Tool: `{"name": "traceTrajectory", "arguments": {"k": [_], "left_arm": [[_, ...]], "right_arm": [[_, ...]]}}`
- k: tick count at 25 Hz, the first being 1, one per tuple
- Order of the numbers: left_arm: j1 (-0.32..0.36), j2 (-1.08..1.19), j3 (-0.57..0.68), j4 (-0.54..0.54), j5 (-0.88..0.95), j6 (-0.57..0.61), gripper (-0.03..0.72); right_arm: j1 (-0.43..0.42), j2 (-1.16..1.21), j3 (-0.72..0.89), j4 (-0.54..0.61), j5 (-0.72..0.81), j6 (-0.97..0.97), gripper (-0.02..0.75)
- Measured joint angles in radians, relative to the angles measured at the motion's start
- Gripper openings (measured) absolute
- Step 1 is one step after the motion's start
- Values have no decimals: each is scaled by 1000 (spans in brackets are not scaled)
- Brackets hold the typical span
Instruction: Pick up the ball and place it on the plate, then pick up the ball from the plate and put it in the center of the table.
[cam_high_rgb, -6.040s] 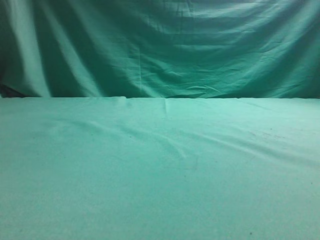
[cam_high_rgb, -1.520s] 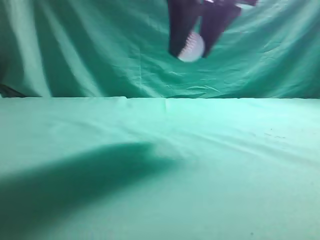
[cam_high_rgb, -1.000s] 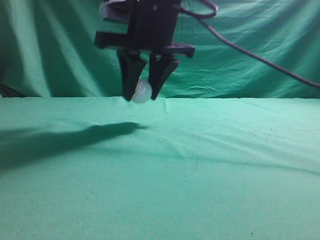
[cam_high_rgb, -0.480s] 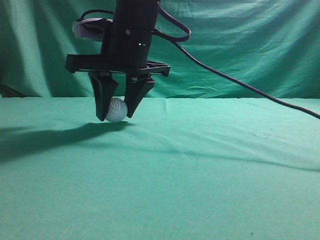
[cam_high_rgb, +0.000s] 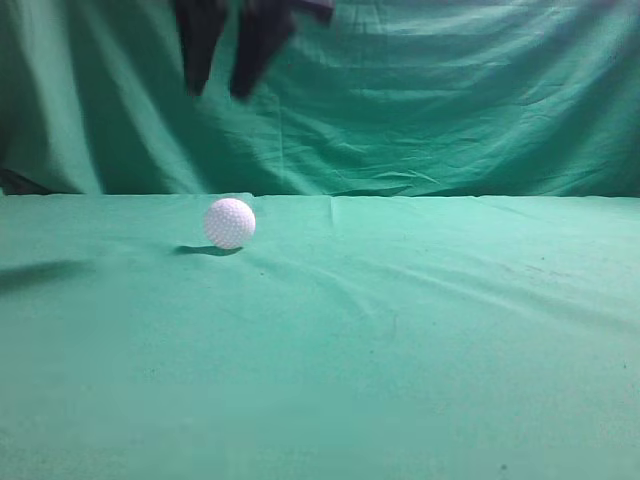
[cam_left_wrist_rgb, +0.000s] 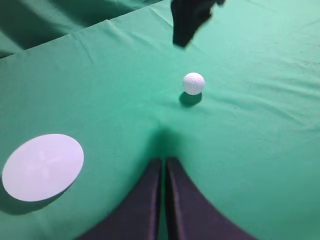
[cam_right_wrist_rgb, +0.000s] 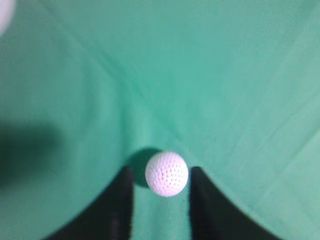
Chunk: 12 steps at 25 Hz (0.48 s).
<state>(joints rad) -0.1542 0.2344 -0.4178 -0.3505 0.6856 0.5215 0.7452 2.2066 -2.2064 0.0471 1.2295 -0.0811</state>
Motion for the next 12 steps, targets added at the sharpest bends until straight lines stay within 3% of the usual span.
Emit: {"name": "traceTrajectory", "arguments": {"k": [2, 5, 12], "left_arm": [[0, 0, 0, 0, -19, 0, 0], [0, 0, 0, 0, -44, 0, 0], [0, -40, -6, -40, 46, -71, 0]], "right_arm": [[0, -54, -21, 0, 11, 4, 97], [0, -139, -26, 0, 24, 9, 0], [0, -436, 111, 28, 30, 24, 0]]}}
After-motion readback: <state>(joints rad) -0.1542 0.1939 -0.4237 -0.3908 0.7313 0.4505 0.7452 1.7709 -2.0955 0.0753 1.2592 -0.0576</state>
